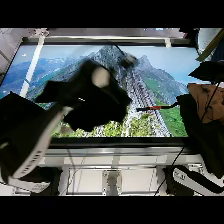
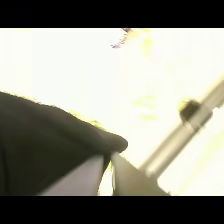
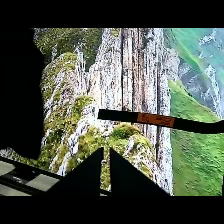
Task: Fold the clothes and pants, and hang the long-sleeved shirts on hangers.
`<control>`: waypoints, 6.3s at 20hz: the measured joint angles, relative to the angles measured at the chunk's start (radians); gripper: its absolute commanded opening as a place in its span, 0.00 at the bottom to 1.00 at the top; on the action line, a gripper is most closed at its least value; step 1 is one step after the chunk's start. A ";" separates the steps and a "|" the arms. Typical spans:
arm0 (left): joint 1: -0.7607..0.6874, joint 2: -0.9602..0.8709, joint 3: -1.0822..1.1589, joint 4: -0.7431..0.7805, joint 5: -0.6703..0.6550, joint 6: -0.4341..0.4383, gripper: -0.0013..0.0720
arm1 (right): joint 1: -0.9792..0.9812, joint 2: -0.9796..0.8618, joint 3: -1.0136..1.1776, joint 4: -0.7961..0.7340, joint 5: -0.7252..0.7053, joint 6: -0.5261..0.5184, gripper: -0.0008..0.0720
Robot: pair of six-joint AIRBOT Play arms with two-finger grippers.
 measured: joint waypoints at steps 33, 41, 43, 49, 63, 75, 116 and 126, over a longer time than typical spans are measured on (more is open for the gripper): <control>0.435 0.511 -1.105 -0.039 0.850 -0.531 0.03 | 0.539 -0.214 -0.056 -0.130 -0.187 0.043 0.64; 0.129 0.571 -0.842 -0.055 0.989 -0.451 0.02 | 0.274 -0.173 0.142 -0.212 -0.018 0.052 0.64; -0.006 0.521 -0.790 -0.055 1.058 -0.439 0.02 | 0.207 -0.164 0.175 -0.219 -0.007 0.052 0.64; -0.328 0.156 -0.529 -0.056 1.131 -0.428 0.02 | 0.057 -0.157 0.205 -0.229 -0.008 0.052 0.64; -0.001 -0.020 -0.046 0.342 0.362 -0.248 0.98 | -0.006 -0.216 0.111 -0.205 -0.032 0.053 0.64; 0.739 0.034 -0.232 0.437 0.058 -0.268 0.98 | 0.446 -0.151 -0.363 -0.109 -0.134 0.076 0.64; 1.038 -0.179 -0.280 -0.180 0.187 -0.179 0.97 | 0.663 -0.278 -0.413 -0.323 -0.191 0.073 0.64; 0.986 -0.262 -0.285 -0.247 0.271 -0.182 0.03 | 0.663 -0.278 -0.413 -0.323 -0.182 0.074 0.64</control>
